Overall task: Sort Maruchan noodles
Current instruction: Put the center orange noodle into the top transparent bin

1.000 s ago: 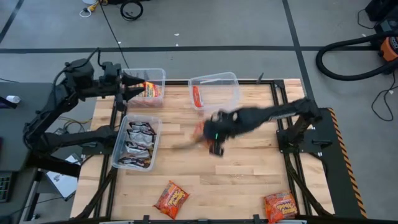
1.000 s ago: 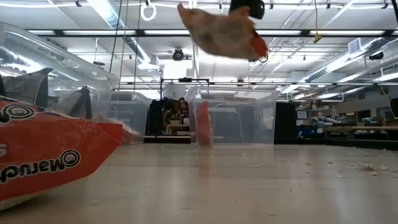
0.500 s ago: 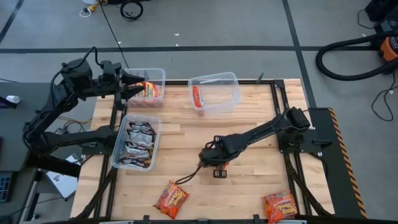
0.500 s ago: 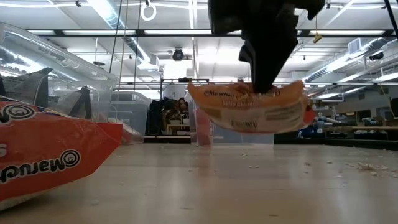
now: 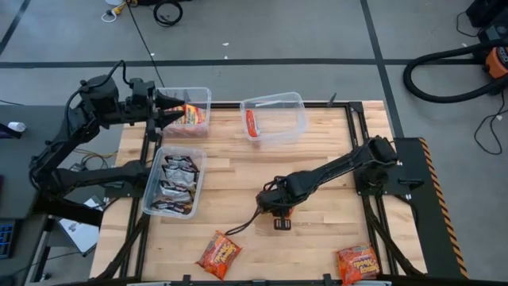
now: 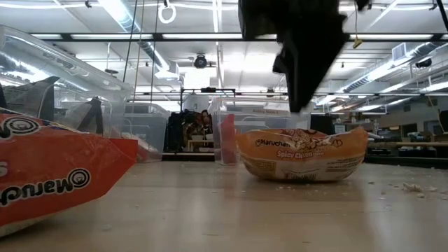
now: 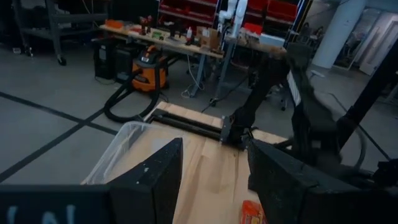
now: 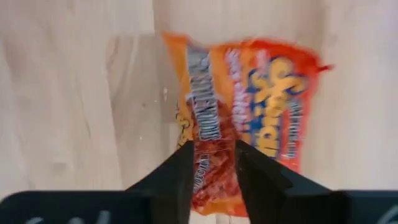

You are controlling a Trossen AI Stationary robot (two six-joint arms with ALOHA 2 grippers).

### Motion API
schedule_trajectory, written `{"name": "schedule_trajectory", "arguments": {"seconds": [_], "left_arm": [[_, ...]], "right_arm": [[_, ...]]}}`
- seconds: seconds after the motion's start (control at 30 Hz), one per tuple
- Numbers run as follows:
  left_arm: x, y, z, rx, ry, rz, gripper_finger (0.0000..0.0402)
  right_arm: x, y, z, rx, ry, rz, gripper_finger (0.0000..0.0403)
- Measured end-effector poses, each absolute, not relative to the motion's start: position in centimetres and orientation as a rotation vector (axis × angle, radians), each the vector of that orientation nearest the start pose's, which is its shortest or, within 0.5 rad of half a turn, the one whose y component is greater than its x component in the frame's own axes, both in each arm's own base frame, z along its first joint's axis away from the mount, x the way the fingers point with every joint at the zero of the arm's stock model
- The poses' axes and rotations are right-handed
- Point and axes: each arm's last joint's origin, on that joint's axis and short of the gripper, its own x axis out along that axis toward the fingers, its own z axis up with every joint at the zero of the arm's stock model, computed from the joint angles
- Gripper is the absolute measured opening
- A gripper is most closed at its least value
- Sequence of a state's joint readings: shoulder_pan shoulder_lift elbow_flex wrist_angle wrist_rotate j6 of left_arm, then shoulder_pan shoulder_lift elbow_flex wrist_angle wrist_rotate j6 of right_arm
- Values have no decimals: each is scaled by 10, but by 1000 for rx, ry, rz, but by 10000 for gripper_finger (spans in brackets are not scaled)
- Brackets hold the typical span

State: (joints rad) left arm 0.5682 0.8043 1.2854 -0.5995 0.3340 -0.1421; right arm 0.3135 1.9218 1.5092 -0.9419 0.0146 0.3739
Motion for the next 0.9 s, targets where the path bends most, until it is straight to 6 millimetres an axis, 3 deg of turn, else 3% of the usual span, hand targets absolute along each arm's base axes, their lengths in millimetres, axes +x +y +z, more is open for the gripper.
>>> {"name": "schedule_trajectory", "arguments": {"seconds": [0.13, 0.3, 0.47, 0.63, 0.9], "left_arm": [[106, 57, 445, -184, 132, 242, 188], [107, 57, 443, -192, 156, 243, 188], [106, 56, 443, -194, 152, 243, 188], [106, 56, 442, -220, 163, 245, 188], [106, 56, 441, -233, 168, 246, 188]], "right_arm": [[355, 97, 238, 152, 1294, -78, 164], [343, 54, 236, 246, 1286, -139, 219], [339, 24, 200, 426, 1257, -48, 239], [337, 12, 171, 572, 1208, -16, 236], [329, 7, 147, 671, 1236, 38, 222]]}}
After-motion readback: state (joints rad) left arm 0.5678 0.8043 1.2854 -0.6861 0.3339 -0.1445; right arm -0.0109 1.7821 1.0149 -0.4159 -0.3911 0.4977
